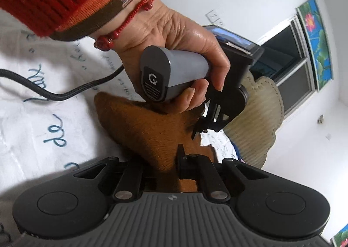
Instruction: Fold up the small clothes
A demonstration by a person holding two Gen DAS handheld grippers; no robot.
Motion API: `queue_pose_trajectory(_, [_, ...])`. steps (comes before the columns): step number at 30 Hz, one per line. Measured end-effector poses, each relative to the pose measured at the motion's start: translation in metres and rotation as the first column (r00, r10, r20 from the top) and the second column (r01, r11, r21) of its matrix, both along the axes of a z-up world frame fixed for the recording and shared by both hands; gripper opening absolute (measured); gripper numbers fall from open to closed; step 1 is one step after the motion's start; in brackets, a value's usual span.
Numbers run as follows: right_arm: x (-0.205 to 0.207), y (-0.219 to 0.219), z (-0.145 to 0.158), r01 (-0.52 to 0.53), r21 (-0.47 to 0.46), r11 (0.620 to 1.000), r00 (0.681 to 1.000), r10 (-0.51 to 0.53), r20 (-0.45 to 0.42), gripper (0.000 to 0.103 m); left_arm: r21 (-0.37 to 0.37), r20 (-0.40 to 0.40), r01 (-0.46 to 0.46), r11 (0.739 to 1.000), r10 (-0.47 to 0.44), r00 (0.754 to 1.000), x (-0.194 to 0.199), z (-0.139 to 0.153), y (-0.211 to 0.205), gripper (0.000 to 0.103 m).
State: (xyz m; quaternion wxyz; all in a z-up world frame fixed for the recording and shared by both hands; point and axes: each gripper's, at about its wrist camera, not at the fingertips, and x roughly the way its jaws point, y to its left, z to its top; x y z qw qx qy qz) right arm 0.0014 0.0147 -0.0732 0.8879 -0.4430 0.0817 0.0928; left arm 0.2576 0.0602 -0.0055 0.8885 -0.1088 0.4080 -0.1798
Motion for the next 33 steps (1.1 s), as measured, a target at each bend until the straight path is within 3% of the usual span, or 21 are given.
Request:
queue_pose_trajectory(7, [-0.016,-0.040,0.026,0.049,0.146,0.988,0.998,-0.054,0.032,0.011,0.071,0.042,-0.022,0.997,0.019,0.999,-0.008,0.048,-0.034,0.013])
queue_pose_trajectory(16, [-0.022,-0.112,0.055,0.164,0.338,0.927,0.984,-0.180,0.017,0.010,0.125,0.069,0.017,0.992,-0.026,0.997,-0.012,0.071,-0.110,0.013])
queue_pose_trajectory(26, [-0.027,-0.173,0.053,0.276,0.432,0.858,0.954,-0.301,-0.011,0.010,0.233,0.107,0.123,0.965,-0.151,0.983,-0.023,0.074,-0.211,0.013])
queue_pose_trajectory(33, [-0.020,-0.218,0.047,0.361,0.520,0.774,0.925,-0.368,-0.094,0.010,0.287,0.084,0.180,0.941,-0.212,0.974,-0.023,0.055,-0.273,0.013])
